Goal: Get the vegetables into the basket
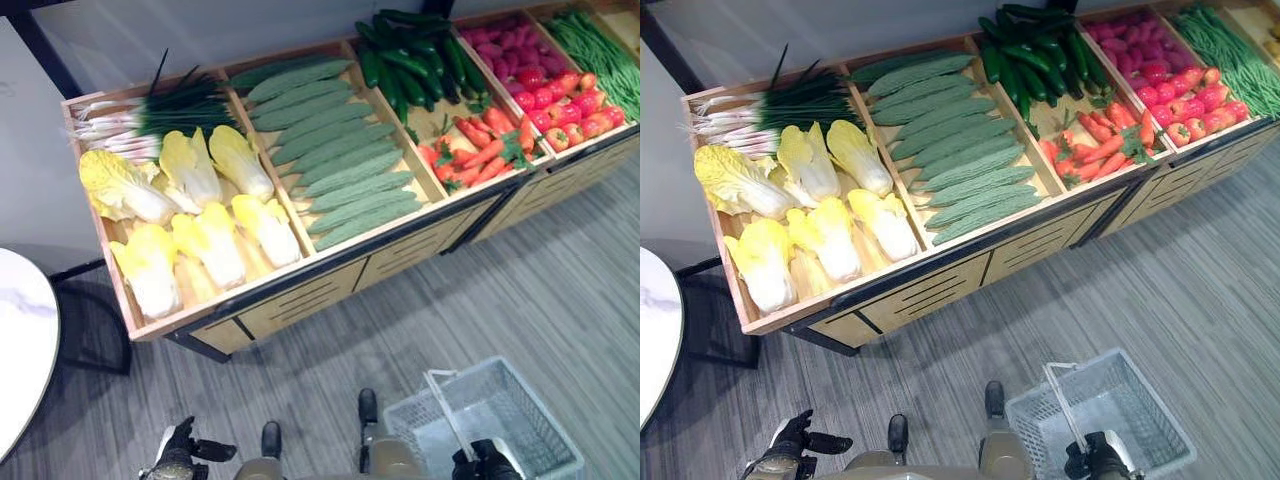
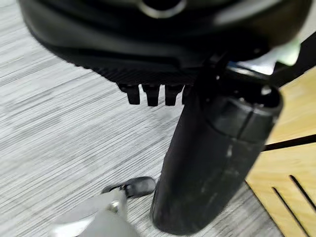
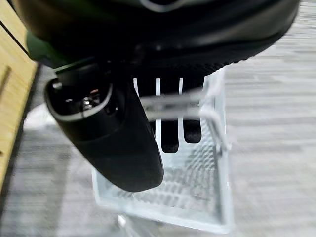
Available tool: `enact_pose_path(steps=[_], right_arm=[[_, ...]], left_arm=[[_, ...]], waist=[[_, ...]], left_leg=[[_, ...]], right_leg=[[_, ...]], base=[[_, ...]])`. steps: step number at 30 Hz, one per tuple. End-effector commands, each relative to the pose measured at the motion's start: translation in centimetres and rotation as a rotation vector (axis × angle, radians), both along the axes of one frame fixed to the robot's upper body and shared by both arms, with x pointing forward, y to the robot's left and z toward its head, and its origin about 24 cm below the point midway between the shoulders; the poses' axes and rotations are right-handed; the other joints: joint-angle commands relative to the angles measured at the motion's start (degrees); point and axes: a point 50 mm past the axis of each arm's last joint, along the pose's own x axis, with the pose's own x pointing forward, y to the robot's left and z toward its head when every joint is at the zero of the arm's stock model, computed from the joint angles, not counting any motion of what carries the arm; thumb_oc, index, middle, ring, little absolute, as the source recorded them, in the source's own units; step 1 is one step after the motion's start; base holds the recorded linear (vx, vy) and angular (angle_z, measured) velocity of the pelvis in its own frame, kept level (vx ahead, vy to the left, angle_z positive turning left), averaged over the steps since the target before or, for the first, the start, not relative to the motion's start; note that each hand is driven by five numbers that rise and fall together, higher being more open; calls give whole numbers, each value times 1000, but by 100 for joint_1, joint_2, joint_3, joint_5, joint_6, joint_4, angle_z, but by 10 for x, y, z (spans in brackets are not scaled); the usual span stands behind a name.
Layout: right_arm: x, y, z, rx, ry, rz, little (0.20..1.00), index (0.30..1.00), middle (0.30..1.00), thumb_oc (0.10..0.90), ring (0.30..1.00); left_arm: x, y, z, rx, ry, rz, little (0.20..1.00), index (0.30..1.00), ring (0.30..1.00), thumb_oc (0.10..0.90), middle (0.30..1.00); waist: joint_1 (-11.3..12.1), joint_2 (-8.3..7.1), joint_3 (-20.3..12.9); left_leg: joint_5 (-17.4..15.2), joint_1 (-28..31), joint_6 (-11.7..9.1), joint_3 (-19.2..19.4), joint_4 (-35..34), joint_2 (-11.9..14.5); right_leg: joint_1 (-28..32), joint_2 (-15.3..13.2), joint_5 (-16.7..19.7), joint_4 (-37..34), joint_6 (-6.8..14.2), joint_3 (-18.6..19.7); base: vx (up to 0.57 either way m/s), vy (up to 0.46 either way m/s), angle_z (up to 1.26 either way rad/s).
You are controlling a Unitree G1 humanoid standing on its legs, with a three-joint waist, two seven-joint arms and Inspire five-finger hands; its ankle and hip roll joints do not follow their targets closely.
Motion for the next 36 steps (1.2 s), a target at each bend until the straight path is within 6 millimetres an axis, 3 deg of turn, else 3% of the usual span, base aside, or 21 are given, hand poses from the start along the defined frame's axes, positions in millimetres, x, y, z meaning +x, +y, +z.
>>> enact_pose_path(steps=[1, 5, 7, 10, 15, 17, 18, 19, 20, 21, 27, 28, 33, 34, 36], right_arm=[[-7, -24, 9, -69, -18, -51, 300, 300, 300, 400, 300], [-24, -16, 2, -59, 34, -41, 300, 300, 300, 400, 300], [-37, -9, -2, -53, 73, -18, 300, 300, 300, 400, 300], [-39, -9, -3, -52, 87, -6, 300, 300, 300, 400, 300], [-34, -10, -2, -57, 84, 35, 300, 300, 300, 400, 300], [-33, -12, 0, -77, 79, 43, 300, 300, 300, 400, 300], [-35, -12, 0, -82, 78, 39, 300, 300, 300, 400, 300], [-37, -12, -1, -82, 81, 34, 300, 300, 300, 400, 300], [-42, -11, -1, -83, 88, 23, 300, 300, 300, 400, 300], [-42, -11, -2, -78, 88, 13, 300, 300, 300, 400, 300], [-46, -12, -2, -72, 111, 7, 300, 300, 300, 400, 300], [-44, -12, -2, -71, 105, 16, 300, 300, 300, 400, 300], [-35, -15, 1, -80, 86, 47, 300, 300, 300, 400, 300], [-29, -15, 1, -83, 73, 65, 300, 300, 300, 400, 300], [-24, -14, 2, -85, 57, 76, 300, 300, 300, 400, 300]], left_arm=[[5, 26, 11, 120, -46, 118, 1000, 1000, 1000, 900, 1000], [1, 49, 23, 244, -119, 372, 1000, 1000, 1000, 900, 1000], [-24, 82, 40, 414, -145, 761, 1000, 1000, 1000, 900, 1000], [-44, 99, 48, 459, -133, 904, 1000, 1000, 1000, 900, 1000], [-40, 123, 68, 543, -247, 1018, 1000, 1000, 1000, 900, 1000], [6, 144, 104, 627, -544, 988, 1000, 1000, 1000, 900, 1000], [45, 148, 139, 646, -820, 905, 1000, 1000, 1000, 900, 1000], [56, 145, 154, 667, -925, 875, 1000, 1000, 1000, 900, 1000], [78, 136, 184, 689, -1101, 781, 1000, 1000, 1000, 900, 1000], [86, 130, 196, 693, -1153, 731, 1000, 1000, 1000, 900, 1000], [110, 103, 234, 748, -1349, 632, 1000, 1000, 1000, 900, 1000], [122, 90, 252, 761, -1428, 551, 1000, 1000, 1000, 900, 1000], [148, 58, 253, 648, -1463, 382, 1000, 1000, 1000, 900, 1000], [163, 38, 254, 573, -1481, 296, 1000, 1000, 1000, 900, 1000], [174, 19, 252, 494, -1492, 220, 1000, 1000, 1000, 900, 1000]], waist=[[-62, -203, -103], [-22, -173, -169], [-12, -150, -235], [-67, -143, -323], [-107, -117, -352], [-91, -88, -344], [-55, -96, -327], [-43, -103, -329], [-19, -115, -313], [-5, -132, -326], [-35, -206, -323], [-57, -207, -321], [-152, -191, -308], [-227, -187, -303], [-280, -178, -293]], left_leg=[[215, -229, -332, 35, -38, 178], [204, -144, -351, -10, -38, 192], [124, -46, -370, 62, -38, 186], [103, 14, -387, 150, -38, 171], [60, 79, -399, 207, -38, 143], [51, 35, -404, 177, -38, 109], [61, 16, -400, 139, -38, 97], [62, 1, -399, 118, -38, 93], [35, 5, -400, 89, -38, 98], [63, -42, -396, 68, -38, 86], [49, -80, -395, 52, -38, 105], [45, -75, -392, 67, -38, 110], [50, -49, -393, 141, -38, 148], [44, -38, -388, 179, -38, 166], [49, -53, -393, 210, -38, 183]], right_leg=[[229, -387, -360, 240, 450, 82], [389, -387, -376, 150, 437, 5], [492, -418, -379, 60, 467, 5], [504, -453, -342, 48, 498, 20], [522, -494, -306, 42, 521, 42], [486, -541, -258, 28, 567, -3], [482, -556, -248, 25, 582, -30], [482, -560, -250, 25, 585, -43], [505, -559, -276, 26, 589, -64], [475, -570, -257, 23, 585, -76], [464, -543, -288, 23, 555, -74], [457, -535, -292, 23, 549, -39], [431, -514, -293, 23, 541, 29], [413, -500, -296, 23, 535, 67], [369, -470, -292, 23, 523, 114]], base=[[48, -74, 19], [43, -52, 15], [45, 1, 3], [27, 28, -10], [9, 42, -12], [-39, 46, 4], [-38, 19, 7], [-24, -1, 12], [-25, -13, 11], [-20, -22, 15], [-10, -15, 5], [-13, -9, -7], [-15, -7, -8], [-27, -21, -12], [-24, -25, -16]])
